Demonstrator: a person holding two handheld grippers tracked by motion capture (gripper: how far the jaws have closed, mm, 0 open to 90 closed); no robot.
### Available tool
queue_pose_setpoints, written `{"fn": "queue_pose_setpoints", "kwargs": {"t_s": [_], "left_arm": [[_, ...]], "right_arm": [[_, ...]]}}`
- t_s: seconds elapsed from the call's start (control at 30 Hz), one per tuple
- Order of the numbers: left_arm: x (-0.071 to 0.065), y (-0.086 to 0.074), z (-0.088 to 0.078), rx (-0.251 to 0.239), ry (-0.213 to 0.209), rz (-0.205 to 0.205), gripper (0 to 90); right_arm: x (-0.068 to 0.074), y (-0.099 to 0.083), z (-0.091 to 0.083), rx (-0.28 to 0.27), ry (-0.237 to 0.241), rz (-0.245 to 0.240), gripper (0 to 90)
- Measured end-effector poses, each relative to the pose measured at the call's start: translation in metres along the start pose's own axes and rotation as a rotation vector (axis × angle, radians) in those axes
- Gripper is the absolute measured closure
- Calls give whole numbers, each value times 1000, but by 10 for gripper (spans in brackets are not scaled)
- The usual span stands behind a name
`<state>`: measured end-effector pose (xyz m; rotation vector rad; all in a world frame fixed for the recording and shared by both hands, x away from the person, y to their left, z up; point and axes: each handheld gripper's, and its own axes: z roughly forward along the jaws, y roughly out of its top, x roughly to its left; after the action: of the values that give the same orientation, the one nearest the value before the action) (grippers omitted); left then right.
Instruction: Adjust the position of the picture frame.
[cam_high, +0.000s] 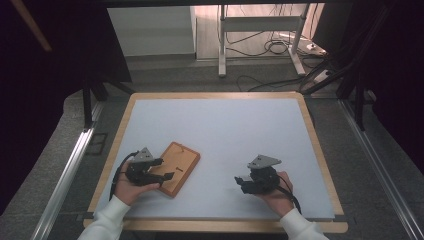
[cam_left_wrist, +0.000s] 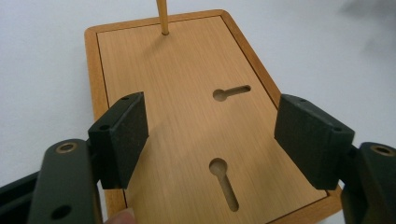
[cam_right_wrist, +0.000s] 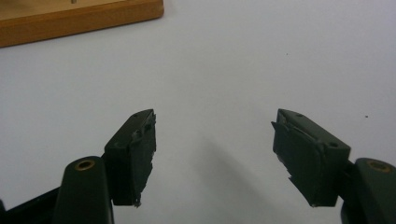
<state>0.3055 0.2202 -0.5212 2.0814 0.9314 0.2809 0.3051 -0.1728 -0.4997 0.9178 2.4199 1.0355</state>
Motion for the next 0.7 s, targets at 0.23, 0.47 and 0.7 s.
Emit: {"fn": "queue_pose_setpoints", "kwargs": {"t_s": [0.23,0.47,0.7], "left_arm": [[1,7,8,7,4,7,266],[7,26,24,26,28,35,287],[16,39,34,18,44,54,331]], "right_arm": [[-4,-4,-4,0,-9,15,304],[-5,-9,-3,6,-5,16,302],[-4,-11,-2,14,-4,12,300]]}}
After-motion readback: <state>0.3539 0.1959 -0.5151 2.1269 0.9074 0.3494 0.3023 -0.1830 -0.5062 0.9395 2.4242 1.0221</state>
